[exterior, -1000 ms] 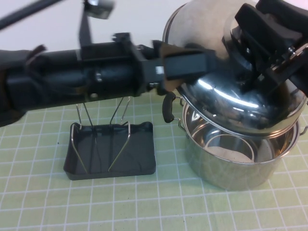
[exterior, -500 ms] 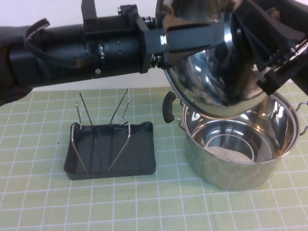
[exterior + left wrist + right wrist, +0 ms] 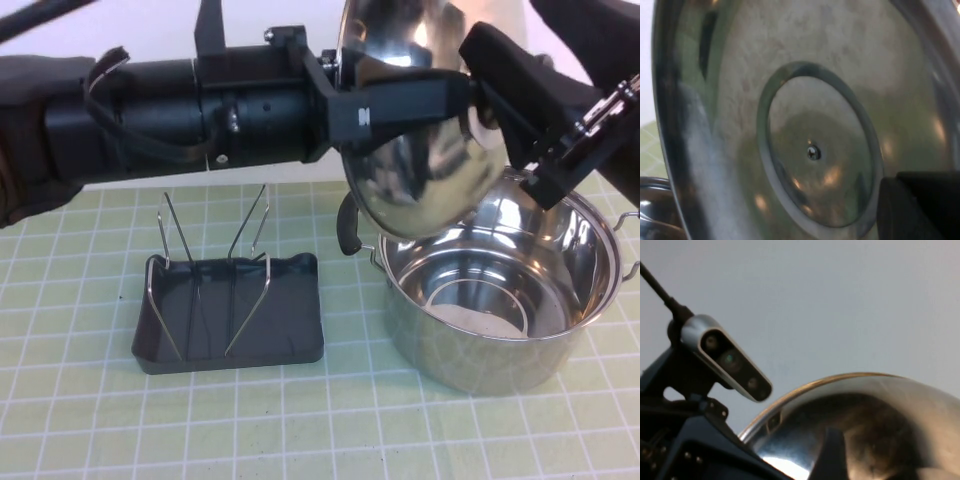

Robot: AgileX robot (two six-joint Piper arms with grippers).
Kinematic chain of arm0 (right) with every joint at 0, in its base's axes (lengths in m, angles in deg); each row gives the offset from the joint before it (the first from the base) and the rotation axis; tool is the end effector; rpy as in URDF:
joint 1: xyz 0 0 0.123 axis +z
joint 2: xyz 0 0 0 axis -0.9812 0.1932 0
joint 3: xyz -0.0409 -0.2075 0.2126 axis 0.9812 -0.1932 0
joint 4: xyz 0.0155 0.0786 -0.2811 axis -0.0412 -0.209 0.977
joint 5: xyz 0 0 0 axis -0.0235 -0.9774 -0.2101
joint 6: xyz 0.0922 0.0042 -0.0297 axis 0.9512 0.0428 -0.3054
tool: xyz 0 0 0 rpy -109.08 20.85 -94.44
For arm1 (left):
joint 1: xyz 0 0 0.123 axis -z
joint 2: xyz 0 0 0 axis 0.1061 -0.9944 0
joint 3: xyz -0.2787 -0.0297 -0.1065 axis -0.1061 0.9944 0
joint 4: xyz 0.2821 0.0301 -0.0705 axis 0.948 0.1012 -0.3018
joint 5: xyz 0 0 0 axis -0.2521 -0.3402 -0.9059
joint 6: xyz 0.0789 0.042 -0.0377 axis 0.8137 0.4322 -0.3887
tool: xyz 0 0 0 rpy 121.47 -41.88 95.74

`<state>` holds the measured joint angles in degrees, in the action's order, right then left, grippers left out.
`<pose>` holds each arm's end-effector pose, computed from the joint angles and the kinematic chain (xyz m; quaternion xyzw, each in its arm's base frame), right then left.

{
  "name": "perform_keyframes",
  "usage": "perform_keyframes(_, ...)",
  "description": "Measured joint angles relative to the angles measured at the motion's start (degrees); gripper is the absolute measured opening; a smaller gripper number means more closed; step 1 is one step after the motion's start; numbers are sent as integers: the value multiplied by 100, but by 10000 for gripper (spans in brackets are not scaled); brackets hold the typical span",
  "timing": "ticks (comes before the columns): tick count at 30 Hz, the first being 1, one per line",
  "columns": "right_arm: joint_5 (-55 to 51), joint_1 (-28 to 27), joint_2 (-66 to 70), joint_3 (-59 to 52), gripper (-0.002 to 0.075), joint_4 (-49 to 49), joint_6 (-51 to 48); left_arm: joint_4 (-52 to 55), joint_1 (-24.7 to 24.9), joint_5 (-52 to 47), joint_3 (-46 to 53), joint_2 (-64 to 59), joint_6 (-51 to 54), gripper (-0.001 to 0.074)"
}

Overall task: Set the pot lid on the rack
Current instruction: Place the pot lid on the pot rack

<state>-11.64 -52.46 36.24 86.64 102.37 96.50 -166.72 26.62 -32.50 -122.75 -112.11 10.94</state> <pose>0.2581 0.1624 0.3463 -0.2343 0.4652 0.2995 0.7993 0.3065 -0.1979 0.4055 0.2615 0.6583 -0.5582 0.4321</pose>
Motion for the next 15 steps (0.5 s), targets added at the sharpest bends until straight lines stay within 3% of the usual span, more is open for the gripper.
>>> perform_keyframes(6, -150, 0, -95, 0, 578, 0, -276, 278, -139, 836, 0, 326, -4, 103)
perform_keyframes(10, -548, 0, -297, 0, 579, -45, -565, 1787, -210, 1645, 0, 776, -732, 103)
perform_keyframes(15, -886, 0, -462, 0, 580, -233, -885, 3738, -223, 1709, 0, 948, -1970, 103)
